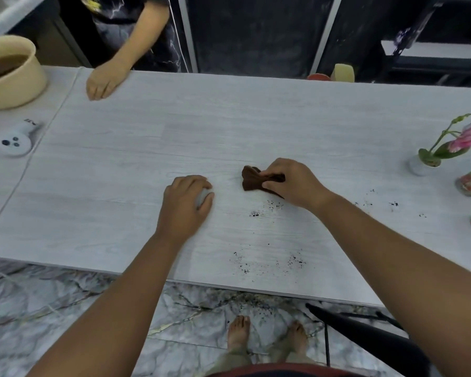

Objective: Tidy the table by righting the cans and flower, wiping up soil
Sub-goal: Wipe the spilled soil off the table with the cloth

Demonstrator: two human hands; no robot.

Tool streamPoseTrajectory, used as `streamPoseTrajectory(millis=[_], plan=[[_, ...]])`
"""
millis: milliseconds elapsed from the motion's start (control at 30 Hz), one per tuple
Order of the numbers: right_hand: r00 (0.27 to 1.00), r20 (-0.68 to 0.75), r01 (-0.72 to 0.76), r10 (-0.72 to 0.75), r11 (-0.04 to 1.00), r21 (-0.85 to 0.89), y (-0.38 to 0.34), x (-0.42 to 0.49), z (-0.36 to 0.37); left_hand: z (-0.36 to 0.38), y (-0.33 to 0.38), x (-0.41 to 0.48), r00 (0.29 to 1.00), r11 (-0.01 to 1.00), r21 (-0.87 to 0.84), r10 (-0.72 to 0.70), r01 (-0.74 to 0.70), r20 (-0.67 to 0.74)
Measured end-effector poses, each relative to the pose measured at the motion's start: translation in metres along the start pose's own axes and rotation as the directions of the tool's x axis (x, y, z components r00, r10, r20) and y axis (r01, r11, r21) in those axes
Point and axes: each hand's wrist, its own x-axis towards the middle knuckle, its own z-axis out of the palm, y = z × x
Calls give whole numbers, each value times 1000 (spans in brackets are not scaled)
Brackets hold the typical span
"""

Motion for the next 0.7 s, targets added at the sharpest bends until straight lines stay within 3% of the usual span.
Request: streamPoseTrajectory(millis=[367,500,600,700], plan=[[984,100,147,-147,989,-1,-33,-143,44,5,-3,-1,1000,1000,-15,-10,10,-5],[975,195,91,-108,991,95,-37,-158,47,4,-3,-1,1000,1000,-26,-6,5,-11],[993,117,-25,-3,971,239,-42,-134,34,3,-3,0,1000,1000,-24,-9,9,-3],[999,-36,-23,31,975,223,-47,-86,15,0,-2,-1,1000,998,-50,-22,23,19]])
